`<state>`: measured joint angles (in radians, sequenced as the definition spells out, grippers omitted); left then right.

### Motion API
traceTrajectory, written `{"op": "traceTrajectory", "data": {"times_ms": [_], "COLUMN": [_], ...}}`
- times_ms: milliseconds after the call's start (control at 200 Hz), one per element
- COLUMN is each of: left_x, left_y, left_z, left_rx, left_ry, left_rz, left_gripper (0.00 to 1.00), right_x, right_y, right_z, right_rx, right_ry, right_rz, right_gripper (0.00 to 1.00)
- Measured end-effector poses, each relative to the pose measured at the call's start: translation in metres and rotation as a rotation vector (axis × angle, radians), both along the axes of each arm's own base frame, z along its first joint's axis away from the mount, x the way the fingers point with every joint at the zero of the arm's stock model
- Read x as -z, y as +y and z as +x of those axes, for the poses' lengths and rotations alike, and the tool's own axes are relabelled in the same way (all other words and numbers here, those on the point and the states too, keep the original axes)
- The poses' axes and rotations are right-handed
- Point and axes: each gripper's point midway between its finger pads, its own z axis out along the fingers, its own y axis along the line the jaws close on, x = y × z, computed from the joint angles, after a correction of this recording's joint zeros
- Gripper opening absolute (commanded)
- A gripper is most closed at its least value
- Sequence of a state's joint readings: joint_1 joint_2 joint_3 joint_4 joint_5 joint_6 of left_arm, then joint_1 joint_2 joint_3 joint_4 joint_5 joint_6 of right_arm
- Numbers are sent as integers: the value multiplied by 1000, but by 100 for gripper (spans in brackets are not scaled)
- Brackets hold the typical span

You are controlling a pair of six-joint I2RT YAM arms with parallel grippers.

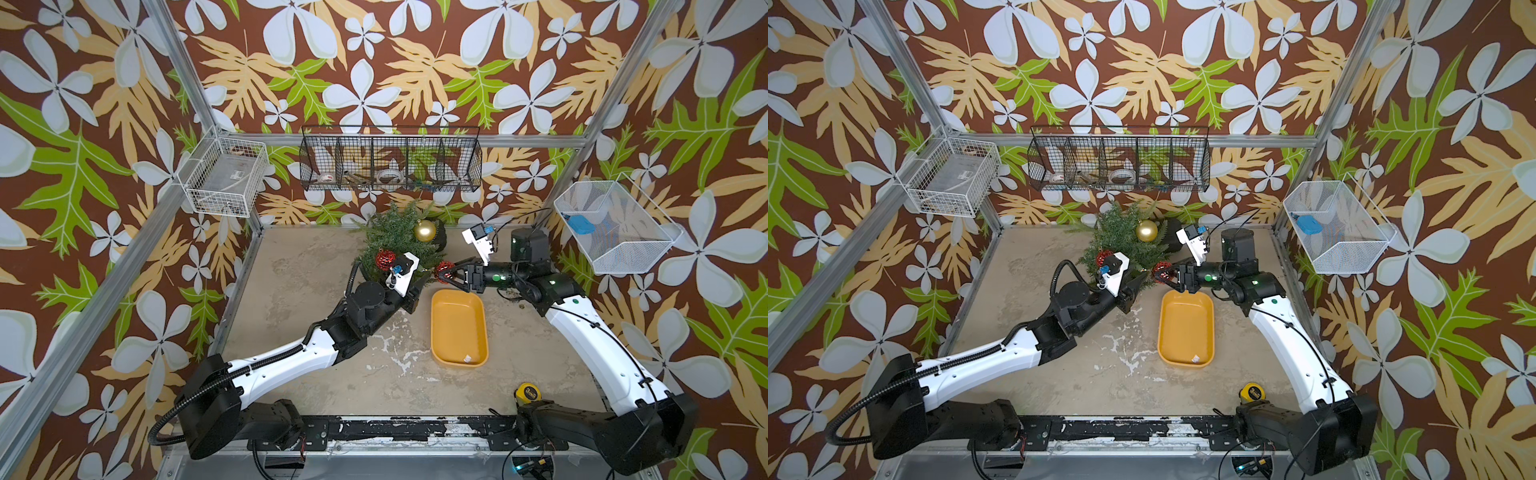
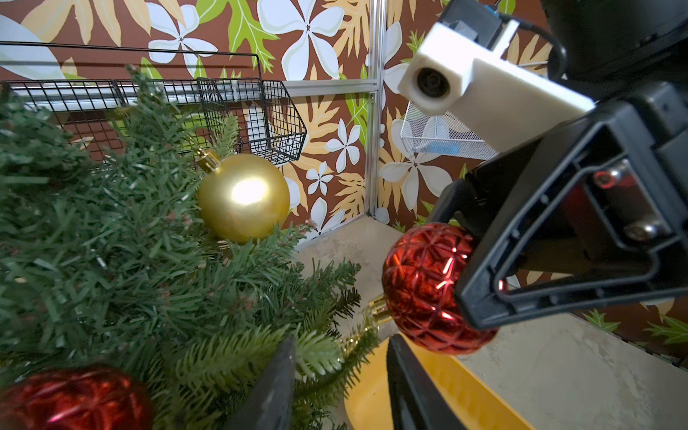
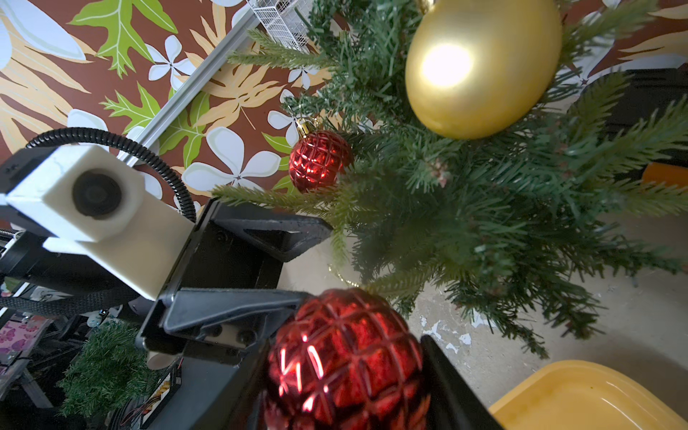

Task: Decorate the small christmas tree with ornaments
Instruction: Hang an ornament on the christmas tree.

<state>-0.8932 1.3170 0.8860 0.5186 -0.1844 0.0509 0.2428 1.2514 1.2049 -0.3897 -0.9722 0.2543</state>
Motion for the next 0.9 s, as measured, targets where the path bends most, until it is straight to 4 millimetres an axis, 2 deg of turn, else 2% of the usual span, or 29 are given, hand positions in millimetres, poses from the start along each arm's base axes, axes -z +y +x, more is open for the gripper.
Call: {"op": "traceTrajectory", "data": {"times_ms": [115, 235, 375, 661, 791, 901], "left_x": [4, 9, 13, 20, 23, 22], "left_y": [0, 1, 2, -5, -7, -8], "left_z": [4, 6, 6, 3, 2, 0], "left_rx": [-18, -30, -36, 8, 17, 30], "left_ry": [18, 31, 43, 56, 58, 57], "left_rz": [21, 36, 49, 65, 75, 74], "left_gripper": [47, 39, 22, 2, 2, 13], "right_x": [0, 0, 1, 1, 1, 1], "right_y": [0, 0, -1, -1, -1, -1], "right_z": [0, 1, 1, 2, 3, 3], "right_rx": [0, 4, 8, 8, 11, 16], "right_ry": [0, -1, -1, 0, -1, -5], "right_rz": [0, -3, -7, -8, -10, -14], "right_gripper": [45, 45, 45, 45, 45, 45]}}
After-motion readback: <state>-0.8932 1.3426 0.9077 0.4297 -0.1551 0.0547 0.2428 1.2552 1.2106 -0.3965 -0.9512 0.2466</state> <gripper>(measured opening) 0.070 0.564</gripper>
